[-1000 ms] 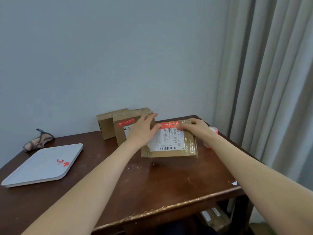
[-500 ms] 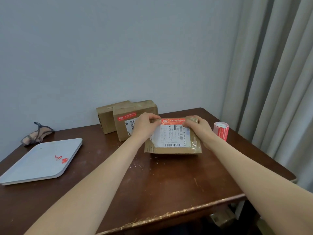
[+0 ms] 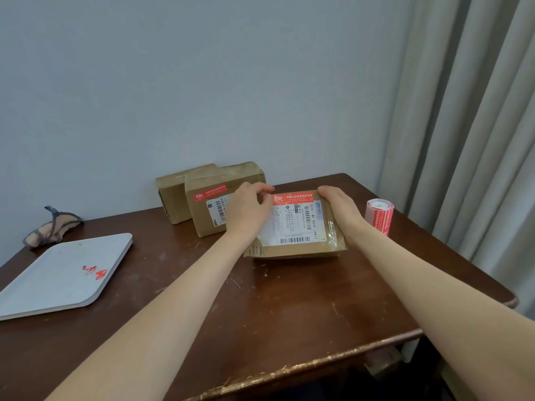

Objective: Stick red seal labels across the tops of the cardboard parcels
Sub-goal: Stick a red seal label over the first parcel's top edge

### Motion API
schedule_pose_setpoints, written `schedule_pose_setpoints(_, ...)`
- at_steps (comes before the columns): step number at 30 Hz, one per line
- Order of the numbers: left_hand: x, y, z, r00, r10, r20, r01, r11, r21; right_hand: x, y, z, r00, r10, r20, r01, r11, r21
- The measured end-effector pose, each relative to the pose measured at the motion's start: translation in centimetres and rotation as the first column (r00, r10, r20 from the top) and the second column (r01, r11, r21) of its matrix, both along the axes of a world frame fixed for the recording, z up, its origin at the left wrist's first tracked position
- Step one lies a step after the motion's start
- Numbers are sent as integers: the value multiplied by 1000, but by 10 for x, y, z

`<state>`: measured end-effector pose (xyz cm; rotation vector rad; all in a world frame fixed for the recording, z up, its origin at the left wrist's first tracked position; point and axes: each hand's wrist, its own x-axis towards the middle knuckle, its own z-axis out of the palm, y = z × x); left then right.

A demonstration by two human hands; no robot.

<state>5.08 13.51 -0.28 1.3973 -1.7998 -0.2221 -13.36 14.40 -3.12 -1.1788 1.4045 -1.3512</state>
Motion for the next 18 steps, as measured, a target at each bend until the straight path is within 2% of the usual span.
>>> schedule_pose_setpoints(2,-1,-1,-3,999,-27,25,27,999,-18,-2,0,-3,1000,-3,11,3,1000,-9)
schedule_pose_setpoints(9,2,-4,-3,994,-99,-54,101,995,25,-8,-3,-6,990,82,113,-93,992,89)
schedule_pose_setpoints(18,2,-2,2,994,-88,-61,91,995,37,-7,-1,-12,998,42,53,-42,999,-2)
